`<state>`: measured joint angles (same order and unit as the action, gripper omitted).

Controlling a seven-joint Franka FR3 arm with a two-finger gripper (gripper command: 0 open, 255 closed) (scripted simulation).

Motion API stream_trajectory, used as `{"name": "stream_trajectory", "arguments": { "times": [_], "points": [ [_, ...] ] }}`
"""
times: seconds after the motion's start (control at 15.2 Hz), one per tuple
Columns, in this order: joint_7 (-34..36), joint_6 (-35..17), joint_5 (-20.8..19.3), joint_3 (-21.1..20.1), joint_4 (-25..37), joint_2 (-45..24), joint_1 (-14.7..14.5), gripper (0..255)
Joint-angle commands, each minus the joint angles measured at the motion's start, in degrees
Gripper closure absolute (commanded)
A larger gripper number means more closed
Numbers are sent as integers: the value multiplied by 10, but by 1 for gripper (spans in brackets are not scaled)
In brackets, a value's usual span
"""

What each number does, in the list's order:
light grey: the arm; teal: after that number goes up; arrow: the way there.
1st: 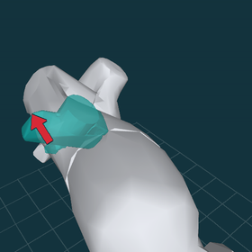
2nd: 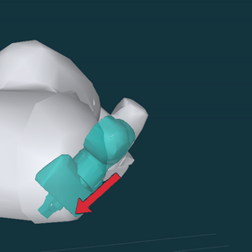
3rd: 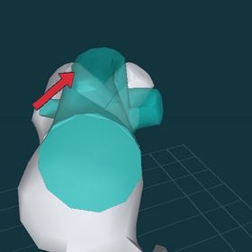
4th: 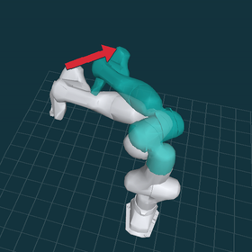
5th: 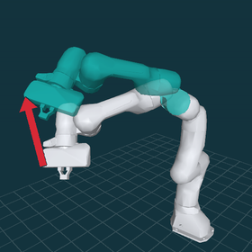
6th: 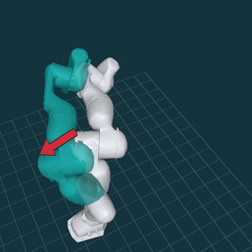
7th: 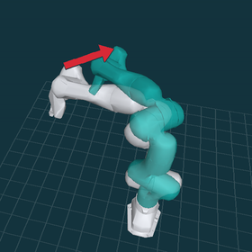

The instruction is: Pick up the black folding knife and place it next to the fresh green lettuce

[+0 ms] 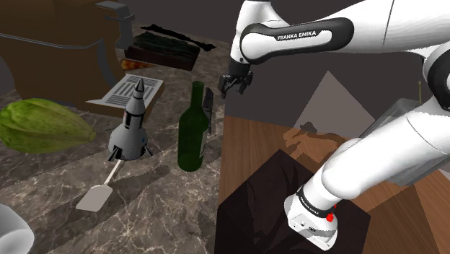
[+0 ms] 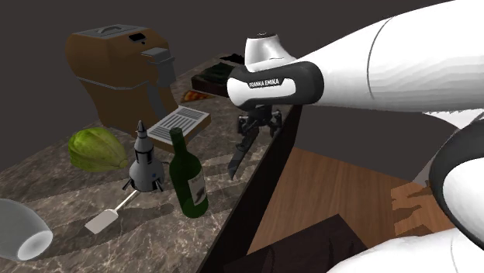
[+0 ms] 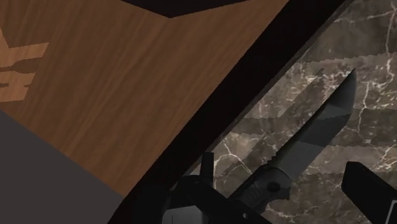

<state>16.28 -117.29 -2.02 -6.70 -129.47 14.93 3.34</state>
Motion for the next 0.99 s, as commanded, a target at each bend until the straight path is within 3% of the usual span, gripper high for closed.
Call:
{"name": "stream_trajectory", "arguments": {
  "times": [0.0,0.66,0.92],
  "points": [
    [26,-19,2,-4,19,-42,3,0],
    [147,-84,5,-7,158,-268,3,0],
    [150,-105,3,-6,151,-283,2,0]
  ]
}}
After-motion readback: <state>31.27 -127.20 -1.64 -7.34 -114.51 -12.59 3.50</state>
